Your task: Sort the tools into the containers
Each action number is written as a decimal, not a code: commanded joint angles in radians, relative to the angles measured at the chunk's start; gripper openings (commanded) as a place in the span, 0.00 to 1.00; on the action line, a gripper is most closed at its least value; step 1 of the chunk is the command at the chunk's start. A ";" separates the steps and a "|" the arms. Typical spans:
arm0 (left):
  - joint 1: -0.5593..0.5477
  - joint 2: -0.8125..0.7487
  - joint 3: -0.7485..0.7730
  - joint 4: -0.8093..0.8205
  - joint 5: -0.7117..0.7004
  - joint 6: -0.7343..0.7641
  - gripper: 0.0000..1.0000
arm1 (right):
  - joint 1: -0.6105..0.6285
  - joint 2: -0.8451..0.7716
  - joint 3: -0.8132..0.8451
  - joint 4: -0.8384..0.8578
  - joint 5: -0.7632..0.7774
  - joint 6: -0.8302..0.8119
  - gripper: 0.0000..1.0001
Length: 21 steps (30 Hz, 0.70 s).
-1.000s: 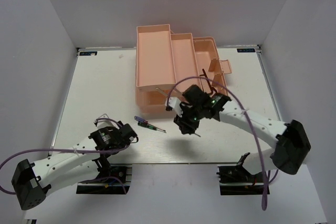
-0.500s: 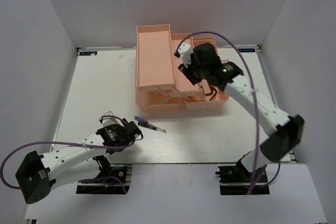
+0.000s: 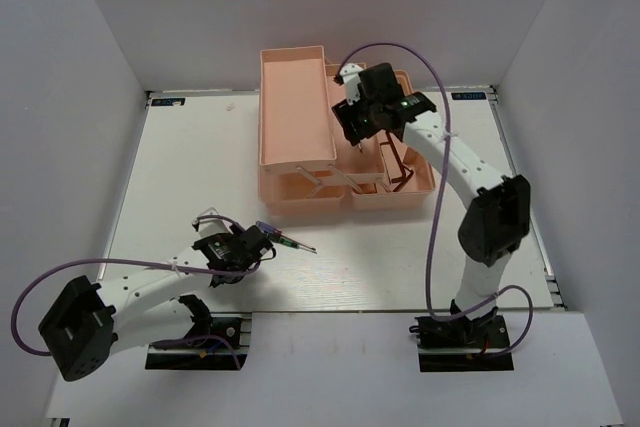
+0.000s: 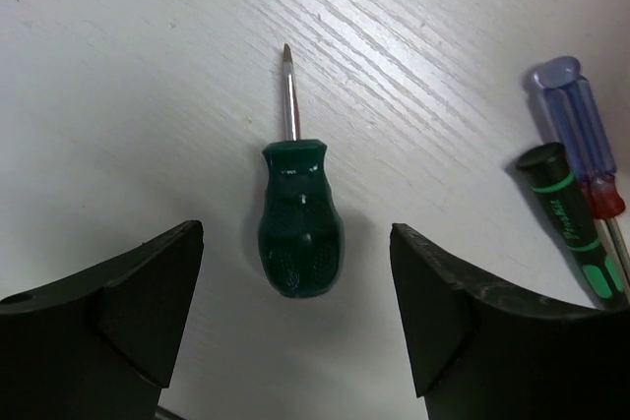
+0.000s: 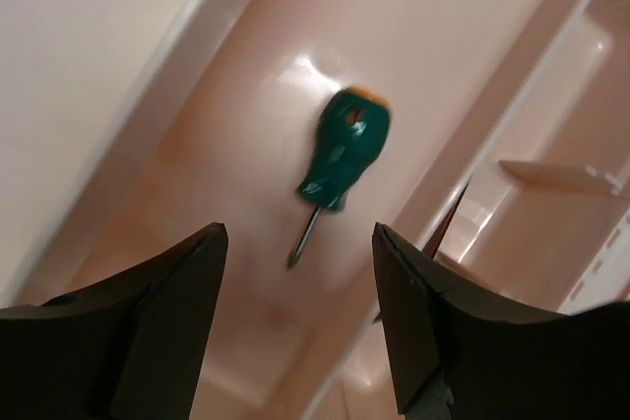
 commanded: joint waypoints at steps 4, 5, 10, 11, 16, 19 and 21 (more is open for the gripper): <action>0.057 0.060 -0.065 0.166 0.005 0.082 0.85 | -0.051 -0.266 -0.201 0.085 -0.102 0.084 0.70; 0.068 0.070 -0.065 0.181 0.018 0.082 0.83 | -0.054 -0.281 -0.221 0.085 -0.108 0.084 0.70; 0.086 0.093 -0.075 0.229 0.047 0.132 0.58 | -0.096 -0.395 -0.356 0.098 -0.157 0.101 0.72; 0.087 0.093 -0.059 0.229 0.047 0.132 0.38 | -0.103 -0.419 -0.382 0.096 -0.169 0.102 0.67; 0.057 0.028 0.092 0.120 0.021 0.244 0.00 | -0.122 -0.557 -0.535 0.127 -0.300 0.093 0.28; 0.036 -0.057 0.189 0.185 0.089 0.462 0.00 | -0.122 -0.649 -0.656 0.171 -0.332 -0.004 0.00; 0.024 -0.130 0.233 0.305 0.242 0.642 0.00 | -0.130 -0.680 -0.719 0.176 -0.321 -0.039 0.00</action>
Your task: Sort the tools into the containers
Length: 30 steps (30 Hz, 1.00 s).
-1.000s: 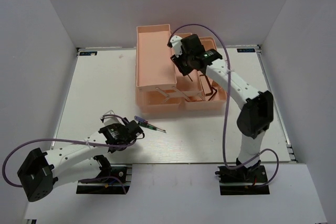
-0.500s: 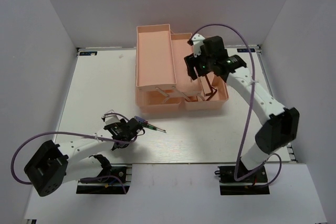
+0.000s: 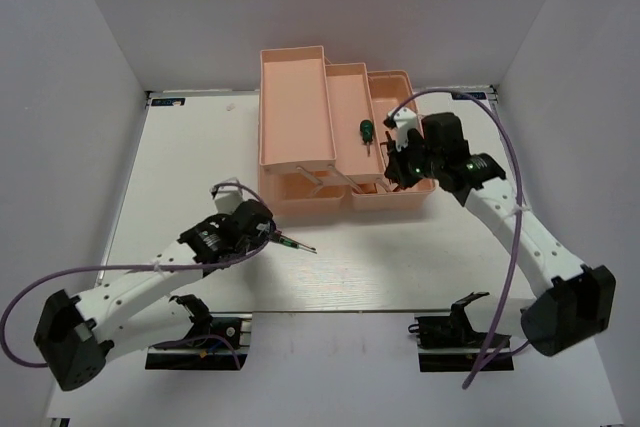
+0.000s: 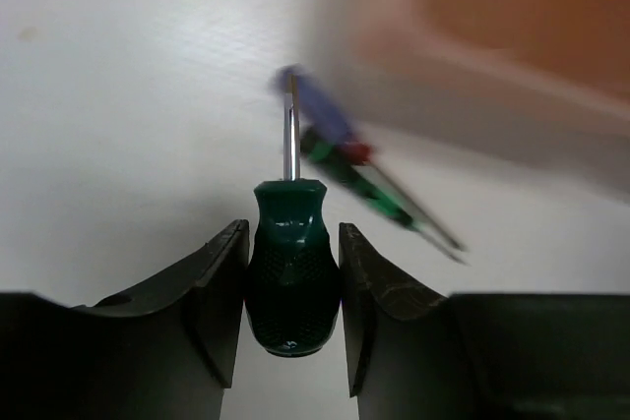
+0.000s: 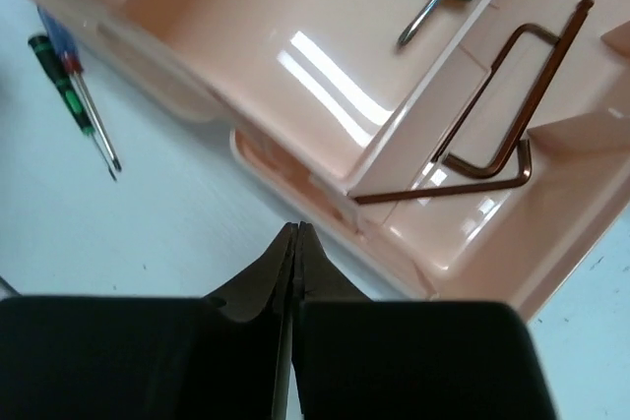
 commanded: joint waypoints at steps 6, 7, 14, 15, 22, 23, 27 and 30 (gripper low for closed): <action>-0.057 -0.023 0.277 0.454 0.668 0.685 0.00 | -0.040 -0.097 -0.113 0.032 0.045 -0.065 0.00; -0.070 0.025 0.314 0.468 0.729 0.711 0.00 | -0.048 -0.094 -0.113 0.025 0.041 -0.057 0.06; -0.091 0.523 0.858 0.487 0.675 0.805 0.00 | -0.092 -0.150 -0.182 0.012 -0.011 -0.011 0.45; -0.079 0.563 0.897 0.487 0.653 0.774 0.00 | -0.101 -0.166 -0.205 0.010 -0.013 -0.009 0.45; -0.057 0.835 1.199 0.283 0.282 0.687 0.00 | -0.129 -0.246 -0.257 -0.007 -0.016 -0.001 0.48; -0.057 0.856 1.242 0.268 0.266 0.676 0.00 | -0.132 -0.249 -0.259 -0.007 -0.019 0.000 0.54; -0.048 0.941 1.325 0.208 0.225 0.676 0.15 | -0.141 -0.266 -0.259 -0.016 -0.062 -0.001 0.68; -0.048 0.984 1.382 0.162 0.225 0.676 0.45 | -0.141 -0.277 -0.261 -0.024 -0.131 -0.017 0.70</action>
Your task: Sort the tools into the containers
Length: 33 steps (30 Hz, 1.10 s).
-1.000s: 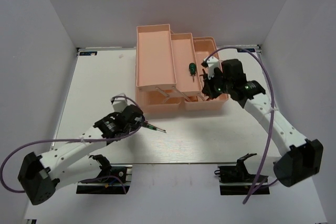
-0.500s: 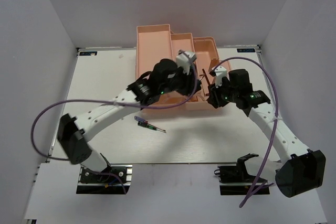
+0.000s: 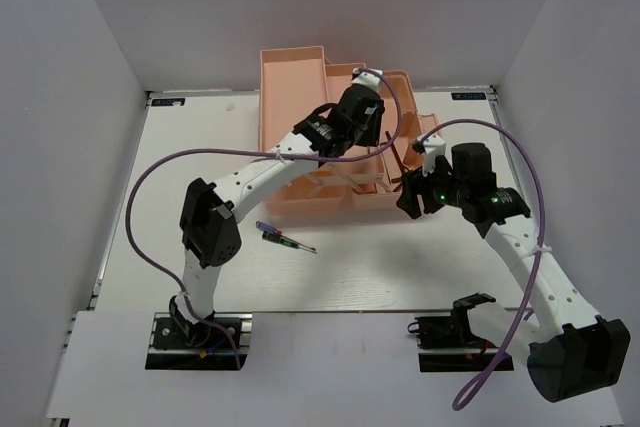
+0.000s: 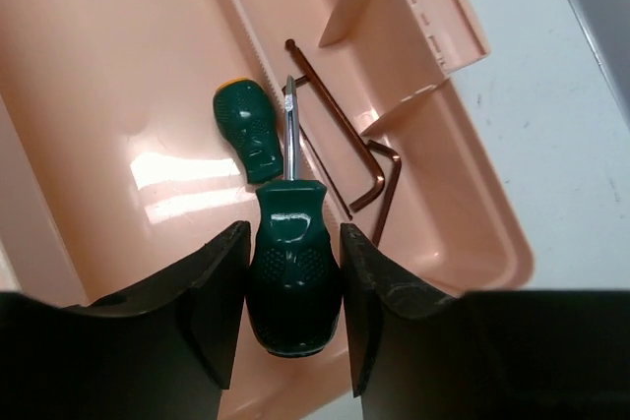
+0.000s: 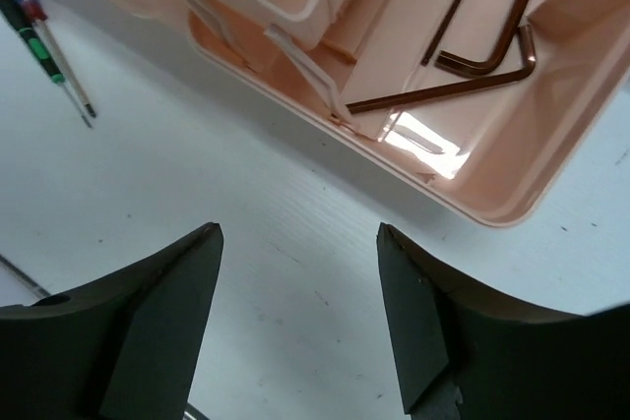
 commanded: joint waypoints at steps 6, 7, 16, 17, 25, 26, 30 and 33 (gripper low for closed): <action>-0.004 0.004 0.166 -0.091 -0.063 0.010 0.80 | 0.000 -0.010 -0.016 -0.028 -0.339 -0.093 0.61; -0.004 -0.022 0.166 -0.091 -0.063 0.010 0.81 | 0.004 -0.003 -0.019 -0.018 -0.385 -0.100 0.58; -0.044 -0.536 -0.339 0.076 -0.117 0.088 0.00 | 0.173 0.095 -0.053 0.093 -0.534 -0.201 0.38; -0.044 -0.619 -0.421 0.096 -0.117 0.079 0.00 | 0.201 0.124 -0.050 0.099 -0.518 -0.208 0.33; -0.044 -1.206 -0.921 -0.221 -0.183 -0.114 0.49 | 0.624 0.354 -0.013 0.175 -0.041 -0.296 0.24; -0.044 -1.256 -0.954 -0.283 -0.183 -0.168 0.54 | 0.645 0.400 0.001 0.212 -0.001 -0.294 0.27; -0.044 -1.351 -1.073 -0.322 -0.195 -0.223 0.62 | 0.747 0.510 0.075 0.271 0.200 -0.281 0.29; -0.044 -1.414 -1.112 -0.322 -0.223 -0.243 0.65 | 0.785 0.573 0.124 0.298 0.237 -0.278 0.26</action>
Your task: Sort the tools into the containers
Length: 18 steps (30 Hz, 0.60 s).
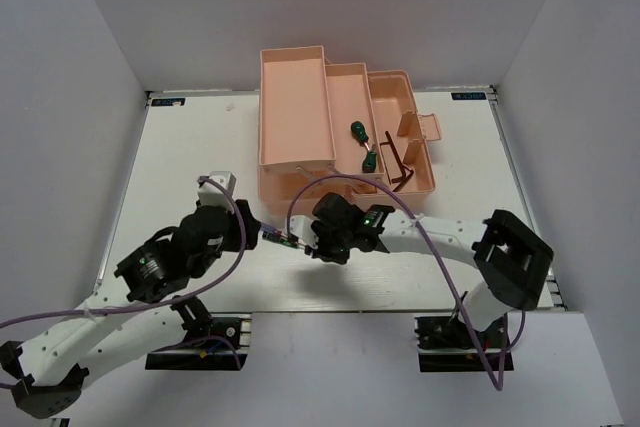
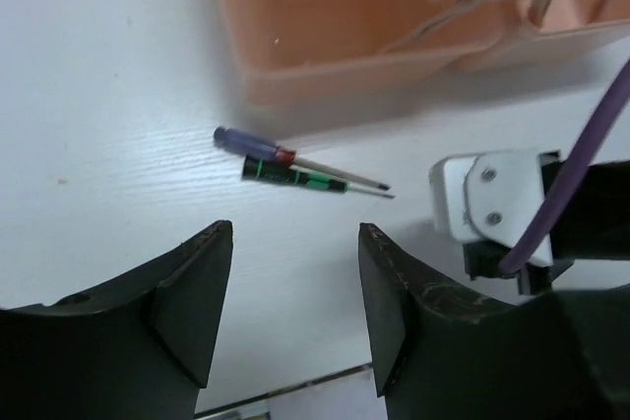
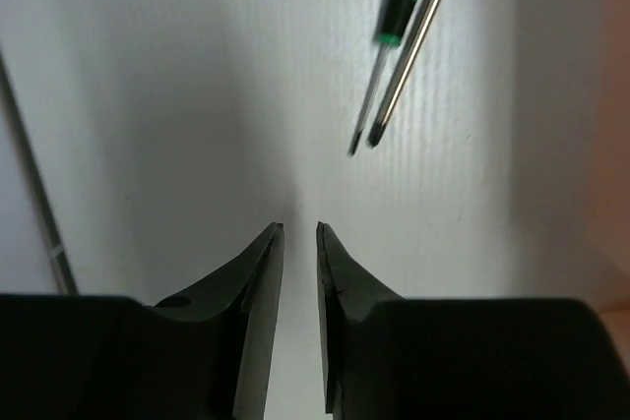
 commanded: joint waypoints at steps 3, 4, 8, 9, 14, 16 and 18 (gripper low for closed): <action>0.001 -0.139 -0.039 -0.059 -0.048 -0.056 0.66 | 0.043 0.098 0.148 0.099 0.138 -0.010 0.26; 0.001 -0.156 -0.039 -0.068 -0.048 -0.056 0.66 | 0.049 0.115 0.177 0.102 0.136 -0.010 0.27; 0.001 -0.239 -0.048 -0.091 -0.072 -0.069 0.69 | 0.061 0.212 0.275 0.081 0.098 -0.036 0.41; 0.001 -0.274 -0.048 -0.125 -0.092 -0.107 0.70 | 0.060 0.250 0.325 0.064 0.081 -0.040 0.43; 0.001 -0.384 -0.037 -0.165 -0.180 -0.174 0.74 | 0.066 0.333 0.412 0.027 0.061 -0.043 0.43; 0.001 -0.414 -0.047 -0.174 -0.189 -0.184 0.76 | 0.061 0.370 0.448 0.021 0.066 -0.027 0.41; 0.001 -0.435 -0.047 -0.174 -0.189 -0.184 0.76 | 0.060 0.396 0.476 0.013 0.066 -0.010 0.40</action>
